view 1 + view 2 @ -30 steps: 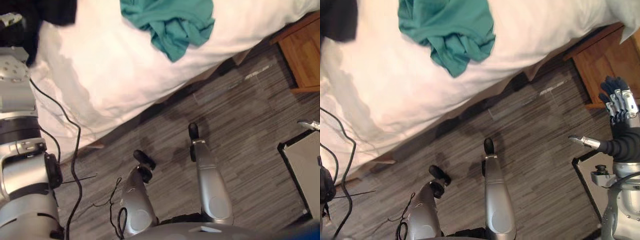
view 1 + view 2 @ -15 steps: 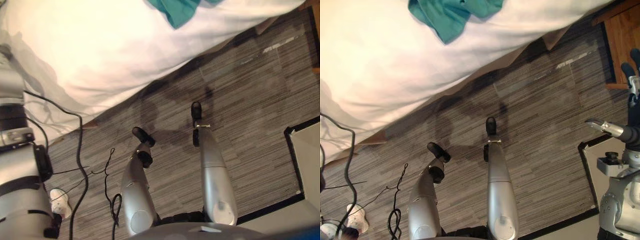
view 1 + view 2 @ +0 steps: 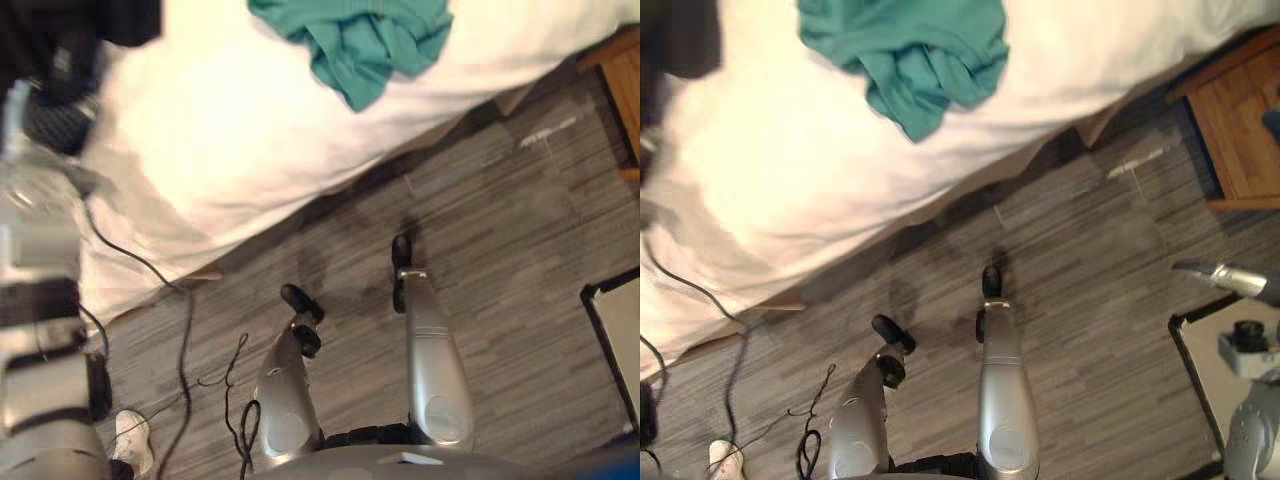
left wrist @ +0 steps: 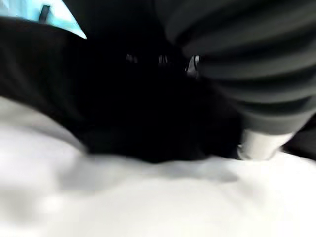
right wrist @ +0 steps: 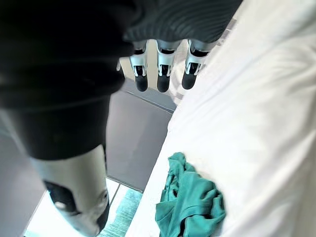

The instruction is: Tidy the bed and pick cloth on bed and put in laundry

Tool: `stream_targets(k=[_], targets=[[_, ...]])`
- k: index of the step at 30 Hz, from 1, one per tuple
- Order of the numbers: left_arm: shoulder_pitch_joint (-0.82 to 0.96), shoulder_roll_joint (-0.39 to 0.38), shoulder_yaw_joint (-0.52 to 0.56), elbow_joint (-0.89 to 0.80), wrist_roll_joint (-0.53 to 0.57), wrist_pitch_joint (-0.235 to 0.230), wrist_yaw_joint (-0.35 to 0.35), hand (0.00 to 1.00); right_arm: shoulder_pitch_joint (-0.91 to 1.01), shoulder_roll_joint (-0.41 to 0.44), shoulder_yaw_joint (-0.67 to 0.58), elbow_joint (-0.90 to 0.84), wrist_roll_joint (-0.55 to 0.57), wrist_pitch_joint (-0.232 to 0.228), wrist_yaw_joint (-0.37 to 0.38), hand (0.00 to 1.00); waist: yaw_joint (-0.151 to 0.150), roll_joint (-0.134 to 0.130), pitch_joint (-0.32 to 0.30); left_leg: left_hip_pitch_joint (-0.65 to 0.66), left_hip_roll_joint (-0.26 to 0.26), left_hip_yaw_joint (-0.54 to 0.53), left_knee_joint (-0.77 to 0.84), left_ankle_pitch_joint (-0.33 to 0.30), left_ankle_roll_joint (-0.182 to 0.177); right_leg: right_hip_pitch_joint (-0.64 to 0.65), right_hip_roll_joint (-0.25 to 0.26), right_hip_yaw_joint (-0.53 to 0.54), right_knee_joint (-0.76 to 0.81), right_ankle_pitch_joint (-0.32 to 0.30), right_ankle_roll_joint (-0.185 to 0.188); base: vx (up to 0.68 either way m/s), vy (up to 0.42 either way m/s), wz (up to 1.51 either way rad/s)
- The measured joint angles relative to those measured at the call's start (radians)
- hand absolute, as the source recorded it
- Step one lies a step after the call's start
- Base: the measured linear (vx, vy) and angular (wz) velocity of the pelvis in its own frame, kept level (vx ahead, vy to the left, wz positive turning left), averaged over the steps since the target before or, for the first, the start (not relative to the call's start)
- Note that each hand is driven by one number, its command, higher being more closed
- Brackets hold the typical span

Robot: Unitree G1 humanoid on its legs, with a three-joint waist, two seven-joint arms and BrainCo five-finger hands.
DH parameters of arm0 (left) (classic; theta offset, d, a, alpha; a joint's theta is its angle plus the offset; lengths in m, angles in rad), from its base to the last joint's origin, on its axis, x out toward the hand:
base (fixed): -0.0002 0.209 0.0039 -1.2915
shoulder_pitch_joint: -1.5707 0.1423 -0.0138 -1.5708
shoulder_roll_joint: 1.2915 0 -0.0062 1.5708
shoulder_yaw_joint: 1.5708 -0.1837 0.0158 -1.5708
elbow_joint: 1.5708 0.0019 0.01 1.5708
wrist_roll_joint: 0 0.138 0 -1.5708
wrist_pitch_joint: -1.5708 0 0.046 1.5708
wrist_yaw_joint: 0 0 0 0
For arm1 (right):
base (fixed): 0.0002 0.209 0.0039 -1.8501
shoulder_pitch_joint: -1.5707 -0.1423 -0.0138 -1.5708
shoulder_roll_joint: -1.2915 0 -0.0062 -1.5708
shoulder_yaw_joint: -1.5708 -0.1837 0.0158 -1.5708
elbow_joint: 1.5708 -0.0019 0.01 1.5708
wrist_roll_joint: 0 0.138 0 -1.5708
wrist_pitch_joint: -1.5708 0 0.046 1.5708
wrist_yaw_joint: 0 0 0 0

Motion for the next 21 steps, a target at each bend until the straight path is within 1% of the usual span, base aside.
stream_targets(k=[1,2,3,4,5,6,8,9,10,11,12,13,14,15,16,17,19,20,21], targets=[[0.113,-0.075,-0.017,-0.063,-0.039,-0.045,-0.035,1.00,0.028,0.032,0.005,-0.004,-0.047,0.000,-0.004,0.00,0.013,-0.003,-0.052,0.010,0.001,0.001,-0.011,0.000,0.000,0.020,-0.001,-0.014,-0.014,-0.007,-0.004,0.14,-0.033,0.24],[0.210,-0.141,-0.037,-0.115,-0.072,-0.079,-0.085,1.00,0.048,0.052,0.016,-0.008,-0.101,0.001,-0.014,0.00,0.021,-0.006,-0.066,0.051,0.003,-0.001,-0.020,0.000,0.000,0.077,-0.002,-0.039,-0.026,-0.019,-0.005,0.14,-0.028,0.28],[0.272,-0.182,-0.053,-0.146,-0.089,-0.091,-0.120,1.00,0.065,0.061,0.033,-0.009,-0.129,0.001,-0.020,0.00,0.034,-0.009,-0.080,0.076,0.004,-0.001,-0.026,0.000,0.000,0.109,-0.003,-0.049,-0.030,-0.024,-0.003,0.10,-0.013,0.25],[0.379,-0.240,-0.073,-0.194,-0.118,-0.104,-0.180,1.00,0.095,0.075,0.062,-0.011,-0.178,0.001,-0.030,0.00,0.060,-0.015,-0.123,0.104,0.005,-0.001,-0.035,0.000,0.000,0.144,-0.004,-0.061,-0.037,-0.034,-0.005,0.08,-0.007,0.26],[0.464,-0.282,-0.084,-0.230,-0.146,-0.113,-0.235,1.00,0.114,0.093,0.083,-0.022,-0.220,0.005,-0.039,0.00,0.077,-0.020,-0.158,0.117,0.005,-0.001,-0.036,0.000,0.000,0.172,-0.007,-0.076,-0.045,-0.046,-0.004,0.09,-0.007,0.30],[0.517,-0.309,-0.092,-0.251,-0.155,-0.115,-0.270,1.00,0.126,0.105,0.099,-0.032,-0.242,0.007,-0.046,0.00,0.090,-0.022,-0.175,0.131,0.005,-0.004,-0.037,0.000,0.000,0.199,-0.011,-0.090,-0.051,-0.051,-0.004,0.08,0.003,0.44],[0.639,-0.383,-0.102,-0.262,-0.215,-0.109,-0.357,1.00,0.132,0.130,0.149,-0.034,-0.303,0.021,-0.063,0.00,0.122,-0.026,-0.214,0.167,0.006,-0.013,-0.052,-0.001,0.000,0.271,-0.010,-0.124,-0.085,-0.054,-0.003,0.04,0.026,0.42],[0.670,-0.402,-0.102,-0.261,-0.230,-0.104,-0.384,1.00,0.129,0.132,0.163,-0.030,-0.319,0.027,-0.071,0.00,0.129,-0.028,-0.224,0.170,0.006,-0.027,-0.052,-0.001,0.001,0.292,-0.010,-0.136,-0.099,-0.054,-0.003,0.01,0.033,0.44],[0.702,-0.429,-0.103,-0.246,-0.259,-0.091,-0.426,1.00,0.126,0.134,0.175,-0.014,-0.341,0.037,-0.080,0.00,0.143,-0.032,-0.242,0.172,0.006,-0.050,-0.052,-0.005,-0.001,0.321,-0.009,-0.154,-0.120,-0.053,-0.003,0.00,0.036,0.50],[0.722,-0.451,-0.102,-0.211,-0.299,-0.069,-0.458,1.00,0.111,0.134,0.189,0.025,-0.363,0.050,-0.086,0.00,0.151,-0.038,-0.258,0.174,0.006,-0.074,-0.052,-0.010,-0.003,0.351,-0.008,-0.175,-0.141,-0.049,-0.002,0.00,0.042,0.52],[0.729,-0.464,-0.098,-0.173,-0.329,-0.052,-0.479,1.00,0.089,0.134,0.198,0.061,-0.379,0.062,-0.092,0.00,0.153,-0.042,-0.270,0.174,0.006,-0.093,-0.052,-0.015,-0.003,0.371,-0.007,-0.185,-0.157,-0.044,0.000,0.00,0.062,0.47],[0.730,-0.480,-0.089,-0.101,-0.374,-0.024,-0.515,1.00,0.057,0.133,0.210,0.124,-0.402,0.083,-0.105,0.00,0.163,-0.049,-0.287,0.173,0.006,-0.115,-0.052,-0.021,-0.007,0.394,-0.003,-0.201,-0.184,-0.032,0.000,0.00,0.079,0.34],[0.728,-0.488,-0.079,-0.046,-0.394,-0.006,-0.536,1.00,0.030,0.133,0.219,0.173,-0.415,0.099,-0.115,0.00,0.169,-0.056,-0.297,0.174,0.006,-0.122,-0.052,-0.023,-0.007,0.408,0.000,-0.206,-0.204,-0.022,0.000,-0.01,0.098,0.22],[0.726,-0.503,-0.055,0.043,-0.427,0.019,-0.555,1.00,-0.018,0.133,0.233,0.248,-0.423,0.123,-0.128,0.00,0.177,-0.068,-0.312,0.171,0.004,-0.133,-0.052,-0.024,-0.007,0.424,0.004,-0.212,-0.237,-0.003,0.001,0.00,0.079,0.19],[0.722,-0.512,-0.027,0.120,-0.448,0.032,-0.563,1.00,-0.059,0.133,0.244,0.304,-0.438,0.142,-0.139,0.00,0.191,-0.074,-0.314,0.167,0.001,-0.143,-0.052,-0.024,-0.007,0.441,0.005,-0.222,-0.264,0.011,0.002,-0.01,0.060,0.15],[0.716,-0.513,-0.010,0.173,-0.458,0.037,-0.562,1.00,-0.084,0.133,0.254,0.341,-0.442,0.154,-0.149,0.00,0.198,-0.081,-0.317,0.164,-0.002,-0.146,-0.052,-0.024,-0.007,0.444,0.005,-0.224,-0.277,0.019,0.005,-0.03,0.061,0.17],[0.696,-0.512,0.053,0.304,-0.481,0.037,-0.528,1.00,-0.168,0.126,0.300,0.441,-0.476,0.197,-0.183,0.00,0.208,-0.096,-0.316,0.144,-0.010,-0.163,-0.052,-0.021,-0.004,0.443,0.004,-0.231,-0.300,0.032,0.004,-0.04,0.050,0.15],[0.684,-0.510,0.084,0.364,-0.500,0.033,-0.488,1.00,-0.220,0.117,0.338,0.491,-0.497,0.226,-0.209,0.00,0.213,-0.100,-0.313,0.131,-0.013,-0.167,-0.054,-0.015,0.001,0.436,0.004,-0.231,-0.307,0.038,0.002,-0.03,0.017,0.14],[0.673,-0.509,0.104,0.396,-0.505,0.033,-0.460,1.00,-0.251,0.112,0.358,0.518,-0.506,0.243,-0.222,0.00,0.219,-0.100,-0.307,0.123,-0.014,-0.169,-0.056,-0.011,0.004,0.431,0.004,-0.231,-0.310,0.041,0.003,-0.06,0.017,0.12]])
